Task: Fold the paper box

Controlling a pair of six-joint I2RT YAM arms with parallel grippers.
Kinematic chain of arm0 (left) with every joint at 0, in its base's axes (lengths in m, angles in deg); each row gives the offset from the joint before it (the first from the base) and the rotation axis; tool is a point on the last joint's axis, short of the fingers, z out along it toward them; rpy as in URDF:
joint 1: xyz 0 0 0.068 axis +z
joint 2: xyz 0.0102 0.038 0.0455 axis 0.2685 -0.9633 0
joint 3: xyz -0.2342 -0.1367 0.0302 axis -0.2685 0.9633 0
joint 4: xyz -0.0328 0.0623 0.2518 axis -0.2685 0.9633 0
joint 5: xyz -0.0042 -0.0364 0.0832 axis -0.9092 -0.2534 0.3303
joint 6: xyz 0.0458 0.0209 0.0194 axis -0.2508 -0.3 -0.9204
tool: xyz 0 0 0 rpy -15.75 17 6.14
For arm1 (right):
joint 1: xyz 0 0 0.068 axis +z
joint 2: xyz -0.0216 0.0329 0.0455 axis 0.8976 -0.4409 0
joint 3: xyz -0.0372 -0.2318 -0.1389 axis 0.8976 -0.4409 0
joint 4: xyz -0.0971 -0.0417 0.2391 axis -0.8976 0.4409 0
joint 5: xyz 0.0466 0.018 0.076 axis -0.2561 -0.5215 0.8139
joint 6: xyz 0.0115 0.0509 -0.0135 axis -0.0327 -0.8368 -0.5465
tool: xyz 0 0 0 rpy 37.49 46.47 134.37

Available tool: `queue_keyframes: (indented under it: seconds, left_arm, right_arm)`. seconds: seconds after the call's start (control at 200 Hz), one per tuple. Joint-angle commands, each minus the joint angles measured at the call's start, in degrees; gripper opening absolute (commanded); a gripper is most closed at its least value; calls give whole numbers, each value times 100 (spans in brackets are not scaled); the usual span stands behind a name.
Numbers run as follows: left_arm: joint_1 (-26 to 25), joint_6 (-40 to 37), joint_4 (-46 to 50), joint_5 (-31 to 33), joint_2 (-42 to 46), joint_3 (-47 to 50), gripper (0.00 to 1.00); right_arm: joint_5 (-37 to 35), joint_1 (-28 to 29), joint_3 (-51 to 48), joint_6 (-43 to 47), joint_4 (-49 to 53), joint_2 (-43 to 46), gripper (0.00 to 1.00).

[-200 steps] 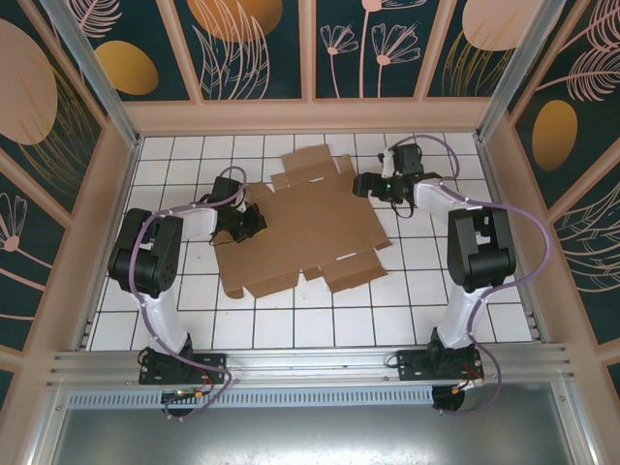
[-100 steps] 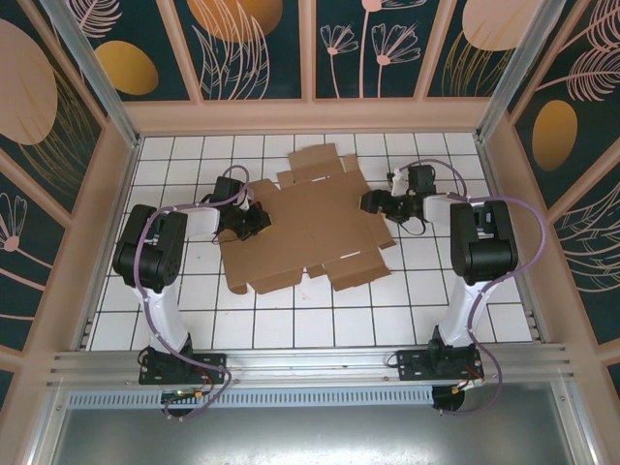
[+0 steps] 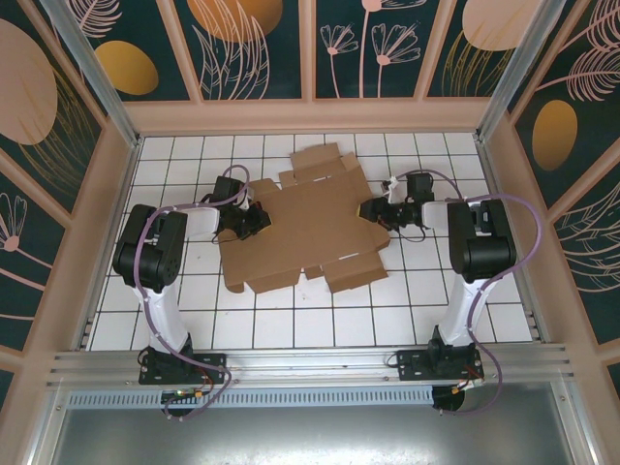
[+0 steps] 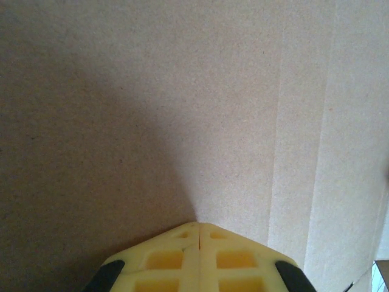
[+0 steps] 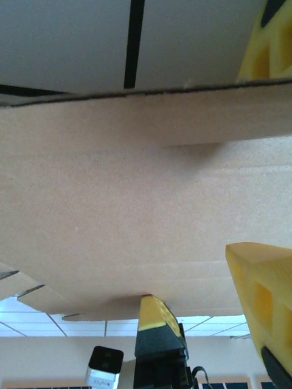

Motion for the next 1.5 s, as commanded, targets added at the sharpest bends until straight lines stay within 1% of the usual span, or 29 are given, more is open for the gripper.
queue_keyframes:
  seconds: [0.0,0.035,0.085,0.145,0.21,0.315,0.395,0.46,0.52,0.55,0.661,0.746,0.841,0.866,0.926,0.986,1.101,1.181,1.246,1.316,1.391,1.446,1.496]
  left_arm:
    - [31,-71,377,356,-174,99,0]
    - [31,-48,367,344,-181,117,0]
    - [22,11,299,304,-148,167,0]
    - [25,132,173,227,-89,260,0]
    - [13,262,41,130,-17,286,0]
    - [-53,472,-155,-61,86,539,0]
    - [-167,590,-276,-135,165,629,0]
    - [-297,680,-359,-114,253,680,0]
    - [-419,793,-453,-132,301,716,0]
    - [-469,866,-528,-145,351,749,0]
    - [-553,1199,-916,-166,598,895,0]
    - [-563,1460,-1239,-221,795,987,0]
    - [-554,1436,-1338,-58,1182,997,0]
    - [-546,1392,-1360,10,1254,1006,0]
    - [-496,1373,-1499,141,1734,1090,0]
    - [-396,1452,-1665,146,2053,1193,0]
    - [-38,1586,-1780,15,2467,1246,0]
    - [165,1515,-1690,-202,2539,1057,0]
    - [210,1434,-1568,-353,2518,820,9]
    - [216,1534,-1771,-574,2479,697,22]
    - [211,1526,-1704,-530,2426,494,36]
    - [211,1527,-1701,-530,2363,360,41]
    - [211,1672,-1839,-591,2260,357,45]
  right_arm:
    - [-156,173,-83,-18,117,310,35]
    - [-355,208,-41,23,222,413,30]
    - [-826,282,94,128,469,587,19]
    - [-1413,463,324,295,765,793,14]
    - [-2327,774,692,528,1258,925,10]
    - [-3479,1311,1438,982,2022,909,12]
    - [-4301,1756,2076,1418,2670,652,15]
    - [-4844,2094,2480,1707,3026,458,15]
    - [-5488,2371,2774,1917,3212,345,15]
    - [-5826,2442,2908,2017,3269,296,15]
    - [-7062,2995,3402,2621,3389,131,15]
    - [-7944,3391,3615,3275,3194,-9,15]
    - [-8700,3739,3616,3987,2760,-158,15]
    - [-8849,3808,3568,4155,2612,-185,15]
    - [-9209,3946,3360,4599,2141,-215,15]
    - [-9495,4043,3091,5032,1582,-191,15]
    - [-9684,4170,2550,5837,451,27,15]
    - [-9694,4227,2245,6322,-249,190,15]
    - [-9640,4252,2039,6614,-698,292,15]
    - [-9612,4300,1804,6930,-1179,352,14]
    - [-9614,4350,1449,7390,-1883,415,15]
    - [-9635,4368,1315,7580,-2237,436,15]
    - [-9637,4376,1299,7599,-2311,432,15]
